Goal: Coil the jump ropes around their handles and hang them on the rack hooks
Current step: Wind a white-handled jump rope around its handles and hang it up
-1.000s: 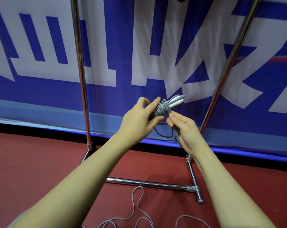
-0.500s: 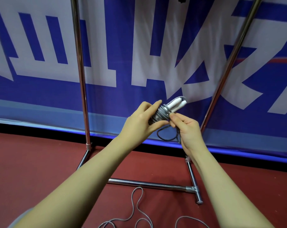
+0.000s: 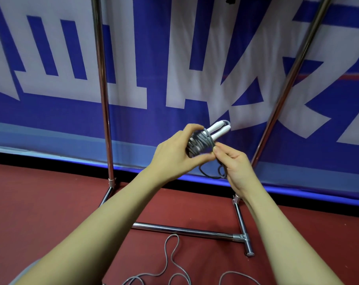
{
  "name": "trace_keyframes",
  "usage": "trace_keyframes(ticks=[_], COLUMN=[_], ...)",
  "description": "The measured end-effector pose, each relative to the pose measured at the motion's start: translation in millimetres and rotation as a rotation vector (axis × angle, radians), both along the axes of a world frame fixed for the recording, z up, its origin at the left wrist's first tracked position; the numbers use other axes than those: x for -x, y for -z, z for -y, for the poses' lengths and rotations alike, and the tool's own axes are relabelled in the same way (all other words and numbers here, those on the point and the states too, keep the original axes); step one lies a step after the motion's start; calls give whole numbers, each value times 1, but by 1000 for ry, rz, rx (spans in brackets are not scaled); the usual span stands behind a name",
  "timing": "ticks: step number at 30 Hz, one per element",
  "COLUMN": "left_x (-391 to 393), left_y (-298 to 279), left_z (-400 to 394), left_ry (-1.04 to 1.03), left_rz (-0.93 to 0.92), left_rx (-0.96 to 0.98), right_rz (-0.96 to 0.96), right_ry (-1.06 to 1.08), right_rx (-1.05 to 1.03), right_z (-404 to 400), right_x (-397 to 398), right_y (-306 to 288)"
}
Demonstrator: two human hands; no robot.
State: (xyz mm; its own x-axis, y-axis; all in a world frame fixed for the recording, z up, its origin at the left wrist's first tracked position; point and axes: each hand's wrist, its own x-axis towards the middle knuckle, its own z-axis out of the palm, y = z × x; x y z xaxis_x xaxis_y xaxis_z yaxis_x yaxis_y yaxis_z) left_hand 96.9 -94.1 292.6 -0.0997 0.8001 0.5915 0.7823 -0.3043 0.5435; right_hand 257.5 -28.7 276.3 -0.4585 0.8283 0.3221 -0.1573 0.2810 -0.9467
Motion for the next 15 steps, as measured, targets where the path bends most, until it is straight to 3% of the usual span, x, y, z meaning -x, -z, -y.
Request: trace_keyframes(ticks=[4, 9, 12, 15], left_x=[7, 13, 12, 4], left_y=[1, 1, 2, 3], left_z=[-5, -14, -10, -2], left_ry=[-97, -201, -142, -32], left_rz=[-168, -417, -370, -186], left_rx=[-4, -302, -320, -210], right_rz=[-38, -43, 48, 58], right_ry=[1, -48, -32, -12], right_rx=[-5, 20, -10, 18], right_z=[-3, 0, 2, 3], right_x=[2, 4, 6, 5], right_y=[5, 1, -3, -3])
